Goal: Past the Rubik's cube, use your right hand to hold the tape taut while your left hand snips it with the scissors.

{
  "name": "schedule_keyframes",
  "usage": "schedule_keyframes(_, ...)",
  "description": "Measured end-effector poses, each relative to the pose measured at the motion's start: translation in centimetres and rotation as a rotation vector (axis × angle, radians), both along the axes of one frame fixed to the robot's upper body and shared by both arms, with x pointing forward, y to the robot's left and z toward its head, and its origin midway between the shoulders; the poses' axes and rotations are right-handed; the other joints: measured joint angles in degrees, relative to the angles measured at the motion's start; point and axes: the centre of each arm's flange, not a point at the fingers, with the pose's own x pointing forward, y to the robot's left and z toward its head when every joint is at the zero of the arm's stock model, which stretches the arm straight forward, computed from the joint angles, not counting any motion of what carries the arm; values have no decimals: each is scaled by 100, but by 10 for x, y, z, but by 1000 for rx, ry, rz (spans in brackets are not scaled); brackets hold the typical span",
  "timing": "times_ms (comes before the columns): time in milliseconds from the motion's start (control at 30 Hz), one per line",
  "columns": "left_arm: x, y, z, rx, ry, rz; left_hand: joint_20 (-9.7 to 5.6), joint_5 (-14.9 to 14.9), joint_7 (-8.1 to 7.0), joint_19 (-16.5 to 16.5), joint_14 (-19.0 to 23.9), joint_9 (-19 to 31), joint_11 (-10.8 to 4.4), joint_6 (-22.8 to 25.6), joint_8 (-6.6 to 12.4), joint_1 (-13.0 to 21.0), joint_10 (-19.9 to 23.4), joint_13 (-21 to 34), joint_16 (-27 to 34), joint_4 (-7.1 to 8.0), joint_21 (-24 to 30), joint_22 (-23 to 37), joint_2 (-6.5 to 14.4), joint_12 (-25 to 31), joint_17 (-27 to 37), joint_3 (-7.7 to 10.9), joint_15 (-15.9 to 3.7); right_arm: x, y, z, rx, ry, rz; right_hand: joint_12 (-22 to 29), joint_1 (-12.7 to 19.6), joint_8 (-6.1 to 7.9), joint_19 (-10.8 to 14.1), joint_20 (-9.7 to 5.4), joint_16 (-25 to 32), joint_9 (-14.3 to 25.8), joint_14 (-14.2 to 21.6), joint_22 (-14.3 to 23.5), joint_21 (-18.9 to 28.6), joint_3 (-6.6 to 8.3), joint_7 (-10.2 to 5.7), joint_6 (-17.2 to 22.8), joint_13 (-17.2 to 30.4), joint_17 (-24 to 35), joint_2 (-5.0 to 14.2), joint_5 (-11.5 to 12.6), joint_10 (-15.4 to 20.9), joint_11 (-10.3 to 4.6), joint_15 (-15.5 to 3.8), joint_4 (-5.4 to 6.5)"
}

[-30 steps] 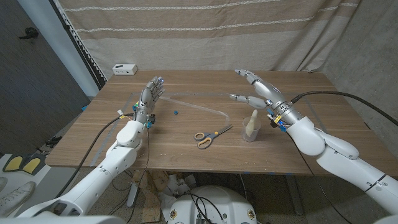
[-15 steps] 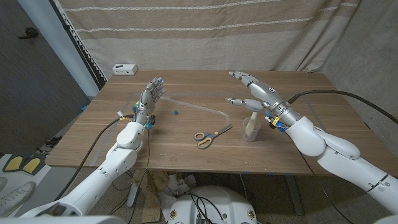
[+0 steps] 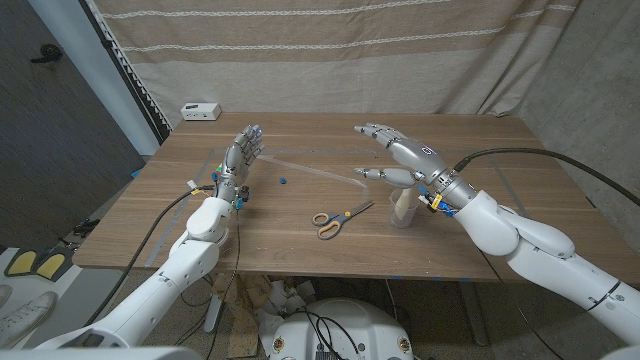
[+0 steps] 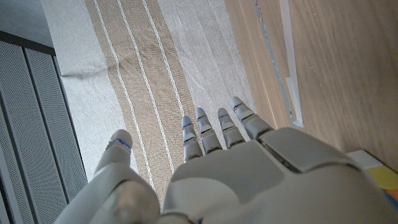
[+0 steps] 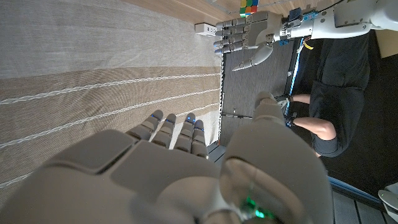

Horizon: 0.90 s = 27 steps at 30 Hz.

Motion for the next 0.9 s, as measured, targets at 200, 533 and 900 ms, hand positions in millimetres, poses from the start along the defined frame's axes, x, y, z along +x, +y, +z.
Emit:
schedule_keyframes(200, -1, 0, 0, 1, -1, 1, 0, 0, 0, 0, 0, 0, 0, 0, 0, 0, 0, 0, 0, 0, 0, 0, 0, 0, 0, 0, 0, -4, 5, -1, -31, -13, -1, 67, 106, 45, 122, 1, 43, 0, 293, 30, 0, 0, -120, 207, 0, 28, 29, 0, 287, -142, -1, 0)
schedule_keyframes(533, -1, 0, 0, 3, 3, 0, 31, 0, 0, -31, 0, 0, 0, 0, 0, 0, 0, 0, 0, 0, 0, 0, 0, 0, 0, 0, 0, -8, 14, 0, -88, -40, -12, 153, 242, 90, 79, 43, 77, 0, 522, 30, 0, -26, -295, 503, 0, 28, 44, 0, 587, -352, -28, 26)
schedule_keyframes(900, -1, 0, -4, 3, 9, -2, 32, 0, 0, -32, 0, 0, 0, 0, 0, 0, 0, 0, 0, -16, 0, 0, 0, 0, 0, -16, 0, -8, 23, -2, -137, -67, -37, 137, 301, 90, 15, 170, -33, -1, 276, 29, -24, -67, -317, 480, 30, 52, 44, 0, 570, -389, -1, 67)
